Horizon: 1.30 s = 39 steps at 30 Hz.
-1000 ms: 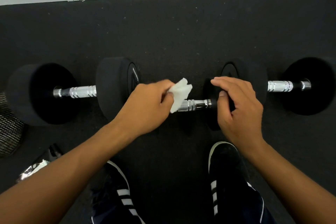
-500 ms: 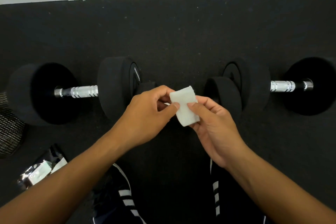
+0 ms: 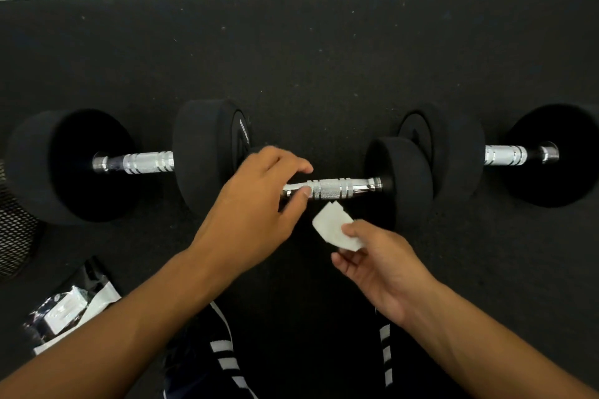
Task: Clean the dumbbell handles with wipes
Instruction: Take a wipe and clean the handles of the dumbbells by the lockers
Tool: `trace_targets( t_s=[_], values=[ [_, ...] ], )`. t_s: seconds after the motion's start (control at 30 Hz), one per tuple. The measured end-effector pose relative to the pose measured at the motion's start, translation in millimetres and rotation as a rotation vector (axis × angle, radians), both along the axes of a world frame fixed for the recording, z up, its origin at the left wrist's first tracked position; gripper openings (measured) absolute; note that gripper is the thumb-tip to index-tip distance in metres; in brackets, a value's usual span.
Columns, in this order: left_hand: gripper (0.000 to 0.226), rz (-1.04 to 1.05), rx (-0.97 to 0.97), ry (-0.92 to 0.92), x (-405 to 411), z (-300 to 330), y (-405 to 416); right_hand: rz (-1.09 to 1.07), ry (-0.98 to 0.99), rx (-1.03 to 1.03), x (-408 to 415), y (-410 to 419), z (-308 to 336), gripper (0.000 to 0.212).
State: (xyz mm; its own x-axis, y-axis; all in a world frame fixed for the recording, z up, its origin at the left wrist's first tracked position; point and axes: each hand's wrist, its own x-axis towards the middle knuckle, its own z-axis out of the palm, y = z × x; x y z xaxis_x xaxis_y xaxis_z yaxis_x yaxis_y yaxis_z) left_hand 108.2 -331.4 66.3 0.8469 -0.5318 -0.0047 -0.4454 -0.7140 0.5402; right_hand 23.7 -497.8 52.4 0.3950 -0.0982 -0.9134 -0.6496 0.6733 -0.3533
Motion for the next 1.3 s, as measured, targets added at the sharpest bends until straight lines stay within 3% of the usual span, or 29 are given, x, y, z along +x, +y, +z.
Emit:
trace_targets(
  t_s=[0.1,0.2,0.33,0.5,0.73,0.87,1.07,1.3],
  values=[
    [0.044,-0.020,0.120,-0.174,8,0,9,-0.070,0.102,-0.024,-4,0,-7,0.008],
    [0.059,-0.059,0.313,-0.154,15,-8,16,-0.190,0.077,-0.100,8,3,-6,0.020],
    [0.055,-0.142,0.476,-0.154,14,-18,21,-0.251,0.026,-0.136,24,14,-8,0.021],
    [0.057,-0.142,0.493,-0.160,13,-18,20,-0.334,0.003,-0.150,38,23,-15,0.025],
    [0.061,-0.126,0.489,-0.165,8,-21,18,-0.021,0.032,-0.004,45,45,-23,0.033],
    [0.059,-0.126,0.463,-0.182,7,-23,19,-0.140,0.045,0.007,49,29,-19,0.023],
    [0.059,-0.116,0.446,-0.174,9,-25,21,-0.215,0.071,-0.066,44,17,-15,0.031],
    [0.058,-0.114,0.426,-0.198,8,-29,22,0.037,0.099,0.028,31,34,-26,0.034]
  ],
)
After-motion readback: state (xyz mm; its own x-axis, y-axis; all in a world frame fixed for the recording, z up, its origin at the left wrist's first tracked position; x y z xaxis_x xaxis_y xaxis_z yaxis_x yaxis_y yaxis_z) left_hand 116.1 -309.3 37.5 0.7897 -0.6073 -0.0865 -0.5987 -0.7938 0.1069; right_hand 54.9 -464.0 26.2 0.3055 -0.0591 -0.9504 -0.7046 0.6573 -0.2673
